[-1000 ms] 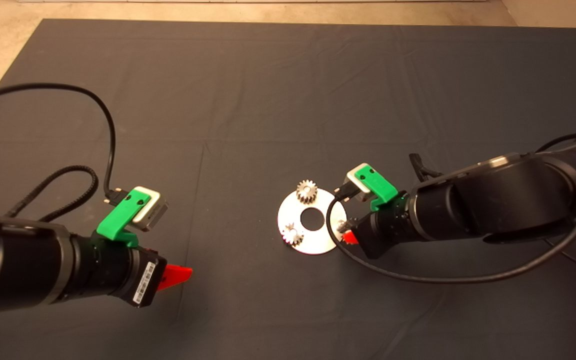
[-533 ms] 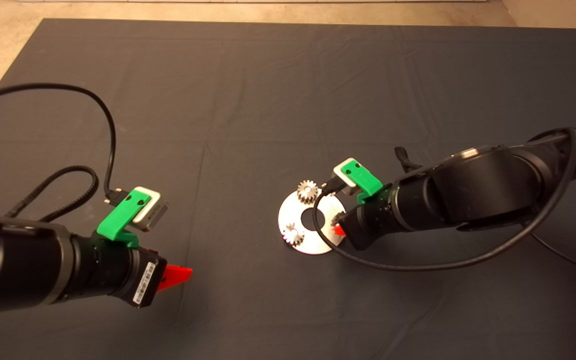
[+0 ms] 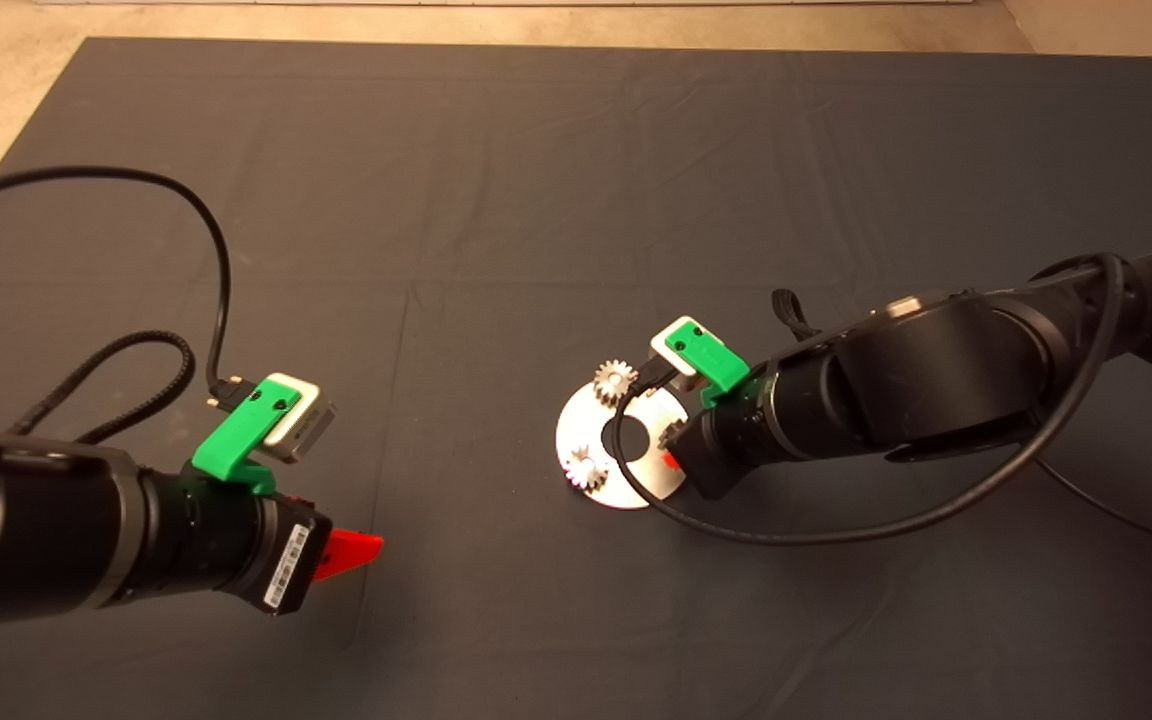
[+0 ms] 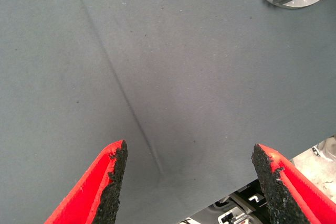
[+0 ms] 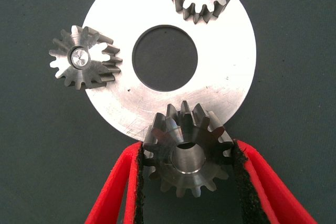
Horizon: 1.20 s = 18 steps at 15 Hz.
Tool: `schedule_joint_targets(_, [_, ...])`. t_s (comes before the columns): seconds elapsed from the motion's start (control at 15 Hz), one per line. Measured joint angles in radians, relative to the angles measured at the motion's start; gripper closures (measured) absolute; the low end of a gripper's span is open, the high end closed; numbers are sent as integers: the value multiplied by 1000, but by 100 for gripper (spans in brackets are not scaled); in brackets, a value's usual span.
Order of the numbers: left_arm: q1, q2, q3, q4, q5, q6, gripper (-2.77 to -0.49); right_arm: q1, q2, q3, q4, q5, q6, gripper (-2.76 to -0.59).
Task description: Install three planetary gears onto the carrier pins
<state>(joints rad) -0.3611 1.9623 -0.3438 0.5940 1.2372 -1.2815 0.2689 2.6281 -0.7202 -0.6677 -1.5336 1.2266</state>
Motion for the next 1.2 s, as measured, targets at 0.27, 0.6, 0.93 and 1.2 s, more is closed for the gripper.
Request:
schedule_joint_targets(0.27, [0,-1,0,0,0,0,-164,-3,-2,0,-1,-1,-11,-94])
schedule_joint_targets(0.6, [0,-1,0,0,0,4,-164,-20,-2,-7,-2,-1,-25,-94])
schedule_joint_targets(0.93, [0,-1,0,0,0,5,-164,-49,-7,-27,-4,0,-35,-94])
schedule_joint_targets(1.2, [0,-1,0,0,0,5,-164,-48,-7,-33,-4,0,-51,-93])
